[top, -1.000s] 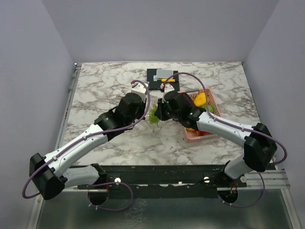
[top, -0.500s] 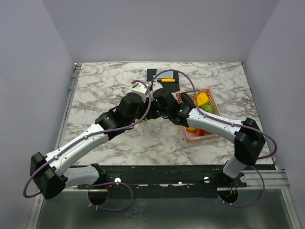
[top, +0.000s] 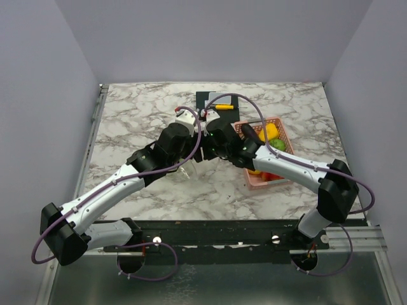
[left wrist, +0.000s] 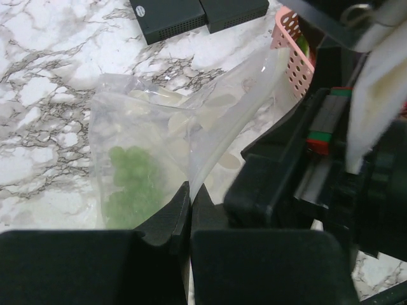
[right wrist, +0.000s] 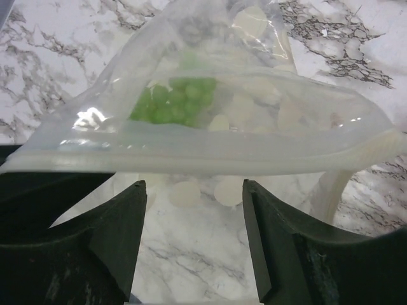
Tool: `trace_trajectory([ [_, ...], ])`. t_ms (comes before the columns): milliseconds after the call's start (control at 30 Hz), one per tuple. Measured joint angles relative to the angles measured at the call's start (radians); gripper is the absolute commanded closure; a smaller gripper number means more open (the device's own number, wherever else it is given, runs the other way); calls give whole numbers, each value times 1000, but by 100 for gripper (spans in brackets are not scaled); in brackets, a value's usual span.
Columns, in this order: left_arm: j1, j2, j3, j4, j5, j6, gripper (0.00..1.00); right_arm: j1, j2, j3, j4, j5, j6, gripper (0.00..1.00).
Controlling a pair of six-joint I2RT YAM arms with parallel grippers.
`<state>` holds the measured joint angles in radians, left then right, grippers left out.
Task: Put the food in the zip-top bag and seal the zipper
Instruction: Place the fake fruit in the zipper food storage bag.
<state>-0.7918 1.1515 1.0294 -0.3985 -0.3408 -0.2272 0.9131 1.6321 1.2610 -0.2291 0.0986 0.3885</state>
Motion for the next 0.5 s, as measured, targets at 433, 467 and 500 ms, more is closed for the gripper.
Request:
trace_trajectory([
  [433, -2, 5, 0, 10, 0, 0, 100, 11, -255, -119, -10, 45, 16, 35],
  [467, -2, 5, 0, 11, 0, 0, 100, 11, -272, -124, -15, 51, 19, 35],
  [500, -2, 5, 0, 11, 0, 0, 100, 11, -294, -129, -29, 63, 23, 35],
])
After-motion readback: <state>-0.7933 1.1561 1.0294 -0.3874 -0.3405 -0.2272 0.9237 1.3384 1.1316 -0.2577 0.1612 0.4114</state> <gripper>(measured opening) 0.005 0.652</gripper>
